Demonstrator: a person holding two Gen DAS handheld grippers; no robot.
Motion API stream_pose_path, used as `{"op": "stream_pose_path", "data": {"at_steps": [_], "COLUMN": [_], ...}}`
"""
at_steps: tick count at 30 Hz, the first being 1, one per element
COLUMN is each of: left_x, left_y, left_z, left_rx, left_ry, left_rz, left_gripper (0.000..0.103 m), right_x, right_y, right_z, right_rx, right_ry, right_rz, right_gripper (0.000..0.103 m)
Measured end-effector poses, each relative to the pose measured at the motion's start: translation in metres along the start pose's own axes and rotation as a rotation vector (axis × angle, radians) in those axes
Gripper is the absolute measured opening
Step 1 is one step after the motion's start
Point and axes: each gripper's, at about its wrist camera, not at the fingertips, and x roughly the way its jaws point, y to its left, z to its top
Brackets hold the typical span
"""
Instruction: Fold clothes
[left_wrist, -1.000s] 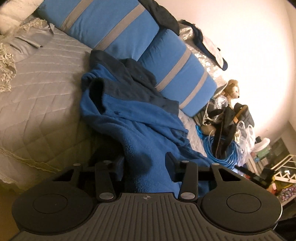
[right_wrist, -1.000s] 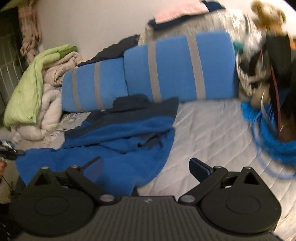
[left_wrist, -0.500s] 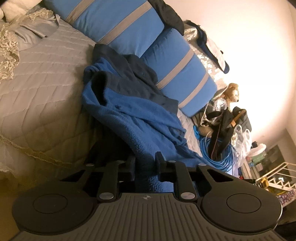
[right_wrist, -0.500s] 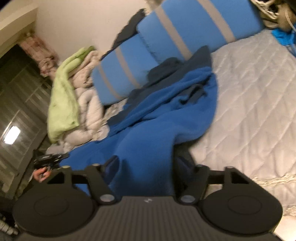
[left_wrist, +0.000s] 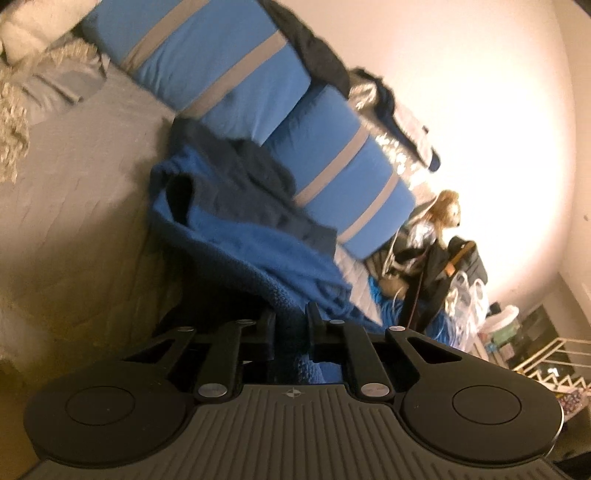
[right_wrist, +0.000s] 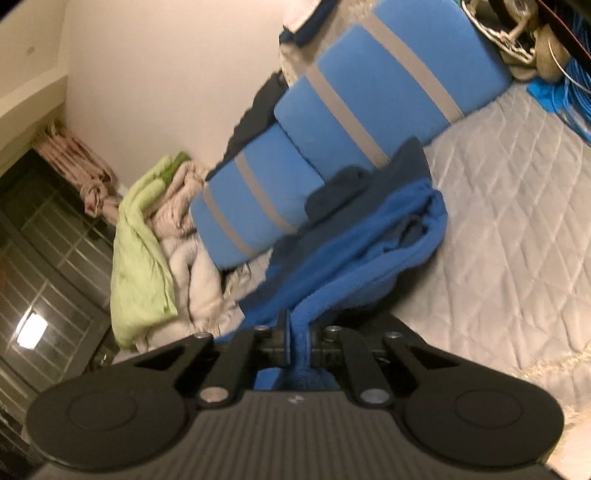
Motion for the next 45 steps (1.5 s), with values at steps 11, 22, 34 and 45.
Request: {"op": "stream_pose_path", "data": {"at_steps": [11, 22, 34, 45], "left_x": [-0.039, -0.087, -0.057, -0.008], "left_y": [-0.015, -0.043, -0.04, -0.053], "left_z": [0.009, -0.004, 0.03, 0.086], "left_rx": [0.004, 0.016, 0.086, 0.244], "left_ry": [-0.16, -0.231, -0.259, -0.295], "left_rz": [-0.003, 0.006, 0.104, 0.223], "left_gripper": [0.015, 0.015, 0.015, 0.015], "right_x": [-0.01, -0.049, -0.016, 0.05], "right_y": [0.009, 0.04, 0.049, 0.066], "right_z": [0.034, 0.018, 0.055, 0.101], "right_rx": [0.084, 0.048, 0.005, -0.274], "right_ry": [-0.118, -0.139, -0.127, -0.181], "right_rz": [-0.016, 0.034, -0.152, -0.407], "right_gripper": [0.008, 0.008, 0.008, 0.008]}}
